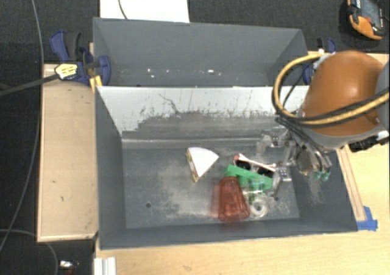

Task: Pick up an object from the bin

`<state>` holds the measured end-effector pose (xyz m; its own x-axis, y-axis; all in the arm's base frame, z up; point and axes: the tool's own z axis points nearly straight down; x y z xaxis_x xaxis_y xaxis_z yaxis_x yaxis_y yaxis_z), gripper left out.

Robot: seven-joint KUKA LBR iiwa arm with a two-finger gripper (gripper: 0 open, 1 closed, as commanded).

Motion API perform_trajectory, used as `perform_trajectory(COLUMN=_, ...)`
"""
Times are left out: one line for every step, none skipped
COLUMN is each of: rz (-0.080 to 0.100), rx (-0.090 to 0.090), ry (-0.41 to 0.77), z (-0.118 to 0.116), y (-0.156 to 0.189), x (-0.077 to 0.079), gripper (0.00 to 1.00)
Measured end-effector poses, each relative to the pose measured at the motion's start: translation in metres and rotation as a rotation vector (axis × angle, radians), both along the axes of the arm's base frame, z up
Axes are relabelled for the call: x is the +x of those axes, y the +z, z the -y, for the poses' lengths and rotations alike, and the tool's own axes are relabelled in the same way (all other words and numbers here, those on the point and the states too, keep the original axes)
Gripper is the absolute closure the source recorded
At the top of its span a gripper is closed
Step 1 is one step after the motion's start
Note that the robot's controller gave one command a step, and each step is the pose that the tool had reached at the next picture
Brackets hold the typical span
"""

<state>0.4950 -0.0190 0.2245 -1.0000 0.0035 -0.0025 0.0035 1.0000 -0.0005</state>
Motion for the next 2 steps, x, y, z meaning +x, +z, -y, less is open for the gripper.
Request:
perform_trajectory(rz=0.0, rx=0.0, ry=0.0, z=0.0, y=0.0, x=0.0, gripper=0.0)
perform_trajectory(rz=-0.001, rx=0.0, ry=0.273, z=-0.006, y=-0.069, x=0.02, gripper=0.0)
